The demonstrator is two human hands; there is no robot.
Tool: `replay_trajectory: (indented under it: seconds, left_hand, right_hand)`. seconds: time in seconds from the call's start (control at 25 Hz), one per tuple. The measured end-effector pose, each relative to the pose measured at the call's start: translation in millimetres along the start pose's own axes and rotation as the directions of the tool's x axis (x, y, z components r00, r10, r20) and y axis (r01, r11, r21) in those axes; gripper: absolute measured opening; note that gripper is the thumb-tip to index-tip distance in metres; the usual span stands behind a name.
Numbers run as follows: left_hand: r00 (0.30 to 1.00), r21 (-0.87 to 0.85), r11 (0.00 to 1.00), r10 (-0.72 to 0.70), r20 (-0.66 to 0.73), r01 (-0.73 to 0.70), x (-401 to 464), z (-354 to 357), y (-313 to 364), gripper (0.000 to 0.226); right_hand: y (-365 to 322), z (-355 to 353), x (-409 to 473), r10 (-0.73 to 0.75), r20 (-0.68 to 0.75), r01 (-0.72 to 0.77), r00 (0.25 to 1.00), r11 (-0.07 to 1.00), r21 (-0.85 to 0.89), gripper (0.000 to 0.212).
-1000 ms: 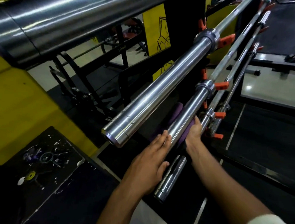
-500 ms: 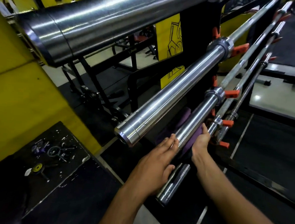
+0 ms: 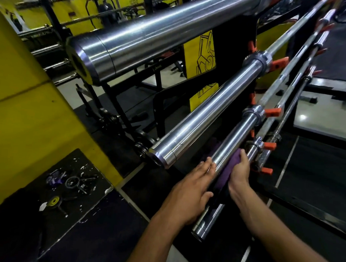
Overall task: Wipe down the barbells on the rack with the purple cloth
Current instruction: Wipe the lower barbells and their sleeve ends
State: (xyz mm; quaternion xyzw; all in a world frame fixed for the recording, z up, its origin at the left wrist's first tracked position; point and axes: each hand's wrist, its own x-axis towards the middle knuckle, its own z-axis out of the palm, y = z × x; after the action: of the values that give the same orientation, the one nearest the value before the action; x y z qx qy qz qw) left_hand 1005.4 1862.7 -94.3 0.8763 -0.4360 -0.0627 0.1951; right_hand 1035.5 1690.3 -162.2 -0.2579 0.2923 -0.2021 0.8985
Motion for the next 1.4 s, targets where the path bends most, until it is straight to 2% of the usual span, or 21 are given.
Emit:
replay_trajectory:
  seconds: [0.08, 0.16, 0.24, 0.28, 0.36, 0.4, 0.48, 0.56, 0.6, 0.64, 0.72, 0.8, 0.92, 1.0, 1.08, 1.12, 1.16, 1.2, 1.28, 1.32, 1.4]
  left_hand:
    - [1.000, 0.011, 1.000, 0.001, -0.021, -0.001, -1.8, 2.4, 0.1, 0.076]
    - [0.998, 0.003, 1.000, 0.016, -0.058, -0.016, -8.3, 2.5, 1.0, 0.073]
    - [0.999, 0.007, 0.999, 0.036, -0.039, -0.036, -18.0, -4.2, 6.7, 0.066]
    - [0.999, 0.014, 0.999, 0.037, -0.003, -0.037, -24.8, -10.3, 11.3, 0.064]
    - [0.996, 0.107, 0.991, 0.079, 0.039, -0.083, -39.9, -32.3, 22.9, 0.062]
    - [0.991, 0.168, 0.977, 0.134, 0.008, -0.134, -46.0, -48.6, 31.7, 0.059]
    - [0.945, 0.308, 0.917, 0.304, -0.123, -0.255, -50.9, -87.8, 50.0, 0.050]
    - [0.869, 0.480, 0.832, 0.431, -0.241, -0.279, -40.9, -122.8, 54.6, 0.049]
    - [0.853, 0.557, 0.791, 0.453, -0.258, -0.252, -32.1, -139.5, 54.4, 0.053]
    - [0.877, 0.581, 0.783, 0.421, -0.232, -0.222, -21.6, -152.0, 52.6, 0.060]
    - [0.972, 0.471, 0.866, 0.226, -0.068, -0.169, -2.5, -165.5, 46.0, 0.073]
    - [0.993, 0.299, 0.949, 0.074, 0.089, -0.097, 9.8, -166.4, 35.9, 0.075]
    - [0.989, 0.279, 0.955, 0.069, 0.129, -0.103, 16.0, -162.3, 34.8, 0.068]
    - [0.989, 0.288, 0.952, 0.066, 0.133, -0.102, 15.4, -164.2, 37.3, 0.064]
    - [0.987, 0.280, 0.954, 0.067, 0.144, -0.105, 15.1, -166.5, 38.3, 0.063]
    - [0.986, 0.276, 0.955, 0.068, 0.151, -0.108, 14.6, -166.7, 38.7, 0.062]
    - [0.985, 0.274, 0.955, 0.069, 0.159, -0.111, 13.9, -166.5, 38.0, 0.062]
    - [0.985, 0.273, 0.956, 0.067, 0.162, -0.110, 12.7, -166.4, 38.3, 0.062]
    - [0.987, 0.264, 0.958, 0.070, 0.146, -0.107, 11.9, -165.4, 37.8, 0.061]
    - [0.988, 0.258, 0.960, 0.070, 0.137, -0.104, 11.7, -165.1, 37.1, 0.061]
    - [0.989, 0.253, 0.962, 0.068, 0.129, -0.099, 11.5, -164.4, 35.5, 0.061]
  right_hand:
    - [-4.8, -4.5, -6.7, -0.022, -0.009, 0.021, 1.000, 0.998, -0.055, 0.062]
    - [-10.1, -11.2, -12.8, -0.089, -0.090, 0.077, 0.992, 0.989, -0.126, 0.056]
    - [-25.2, -17.6, -26.1, -0.247, -0.102, 0.215, 0.964, 0.944, -0.249, 0.045]
    - [-34.2, -17.4, -34.9, -0.397, -0.074, 0.347, 0.915, 0.866, -0.361, 0.030]
    - [-53.3, -8.7, -61.0, -0.677, 0.166, 0.647, 0.717, 0.558, -0.520, 0.021]
    - [-59.6, -3.3, -68.0, -0.701, 0.331, 0.737, 0.632, 0.410, -0.537, 0.027]
    - [-65.6, 5.9, -62.0, -0.585, 0.616, 0.801, 0.528, 0.102, -0.589, 0.041]
    - [-64.5, 4.8, -31.3, -0.348, 0.809, 0.719, 0.473, -0.378, -0.583, 0.059]
    - [-66.0, 3.4, -15.1, -0.208, 0.855, 0.656, 0.475, -0.565, -0.501, 0.071]
    - [-69.4, 2.7, -6.3, -0.116, 0.854, 0.624, 0.507, -0.634, -0.457, 0.083]
    - [-66.2, -6.4, 2.1, -0.074, 0.853, 0.646, 0.517, -0.620, -0.445, 0.085]
    - [-48.8, -8.7, -8.2, -0.201, 0.845, 0.660, 0.496, -0.545, -0.517, 0.067]
    - [-0.8, -8.0, -54.6, -0.369, 0.824, 0.730, 0.430, -0.395, -0.558, 0.051]
    - [25.9, -13.3, -85.2, -0.349, 0.863, 0.805, 0.365, -0.346, -0.481, 0.045]
    - [18.5, -17.2, -82.0, -0.264, 0.922, 0.859, 0.283, -0.358, -0.366, 0.042]
    - [7.8, -18.3, -68.2, -0.232, 0.933, 0.856, 0.275, -0.384, -0.348, 0.042]
    - [-6.2, -17.5, -49.0, -0.235, 0.923, 0.838, 0.304, -0.396, -0.377, 0.042]
    - [-23.1, -12.8, -31.8, -0.279, 0.887, 0.806, 0.367, -0.380, -0.453, 0.043]
    - [-43.6, 0.4, -15.7, -0.391, 0.764, 0.716, 0.514, -0.295, -0.633, 0.046]
    - [-40.6, 7.5, -21.1, -0.435, 0.703, 0.676, 0.562, -0.247, -0.694, 0.047]
    - [-13.7, 10.2, -48.0, -0.474, 0.676, 0.667, 0.564, -0.222, -0.712, 0.045]
